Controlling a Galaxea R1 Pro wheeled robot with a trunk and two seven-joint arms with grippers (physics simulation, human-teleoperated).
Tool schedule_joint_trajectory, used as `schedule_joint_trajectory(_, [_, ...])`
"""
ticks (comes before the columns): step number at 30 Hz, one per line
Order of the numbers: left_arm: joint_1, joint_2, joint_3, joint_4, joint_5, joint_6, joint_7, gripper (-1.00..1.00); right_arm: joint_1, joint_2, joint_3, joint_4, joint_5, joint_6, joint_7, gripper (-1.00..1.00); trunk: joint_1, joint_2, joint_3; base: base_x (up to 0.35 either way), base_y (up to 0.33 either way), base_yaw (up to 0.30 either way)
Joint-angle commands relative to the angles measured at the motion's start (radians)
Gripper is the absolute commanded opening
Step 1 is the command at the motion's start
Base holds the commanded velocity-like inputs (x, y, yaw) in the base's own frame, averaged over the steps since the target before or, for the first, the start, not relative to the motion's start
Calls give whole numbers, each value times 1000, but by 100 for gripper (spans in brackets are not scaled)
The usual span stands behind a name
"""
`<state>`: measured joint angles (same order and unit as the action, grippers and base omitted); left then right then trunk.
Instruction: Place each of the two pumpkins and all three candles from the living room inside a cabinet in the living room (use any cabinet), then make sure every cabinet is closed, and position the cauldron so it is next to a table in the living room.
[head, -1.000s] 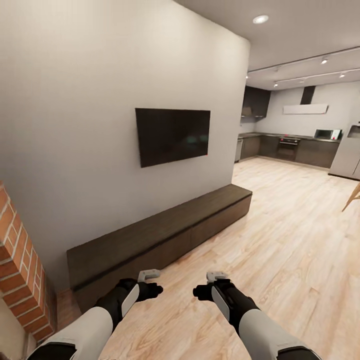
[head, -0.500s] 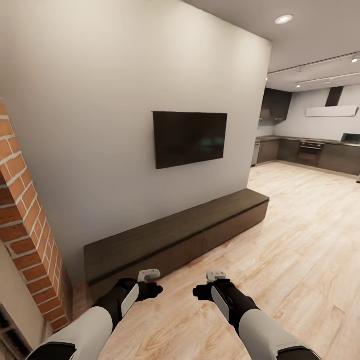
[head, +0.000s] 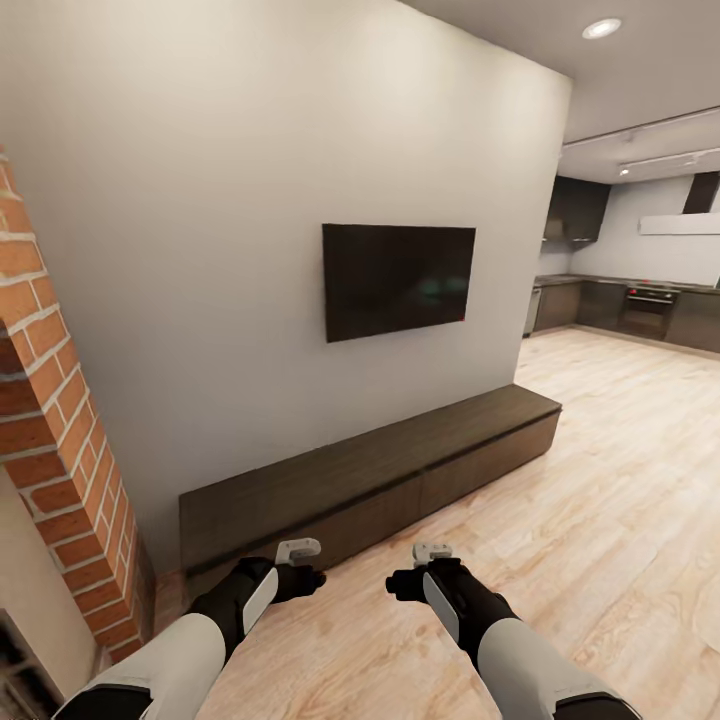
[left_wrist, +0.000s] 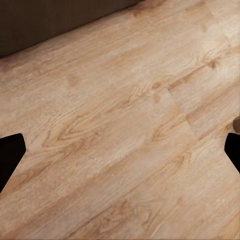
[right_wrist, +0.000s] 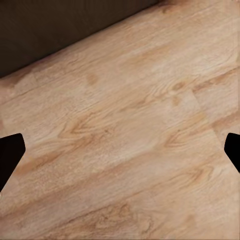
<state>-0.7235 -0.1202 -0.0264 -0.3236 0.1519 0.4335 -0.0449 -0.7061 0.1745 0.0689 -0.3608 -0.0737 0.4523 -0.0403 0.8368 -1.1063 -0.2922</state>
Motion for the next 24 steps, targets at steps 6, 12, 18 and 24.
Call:
schedule_joint_trajectory(6, [0,1,-3,-2,9,5,1,100,0,0,3,-2,-8,5,-4,100,0,-1,2,156,-116,260])
schedule_joint_trajectory(12, [0,1,-3,-2,9,5,1,100,0,0,3,-2,-8,5,-4,100,0,-1,6,149,-137,270])
schedule_joint_trajectory(18, [0,0,-3,-2,9,4,1,100,0,0,3,-1,-8,5,-4,100,0,-1,10,148,-139,271])
schedule_joint_trajectory(24, [0,0,-3,-2,9,3,1,100,-1,0,3,-2,-8,5,-4,100,0,-1,13,144,-139,260])
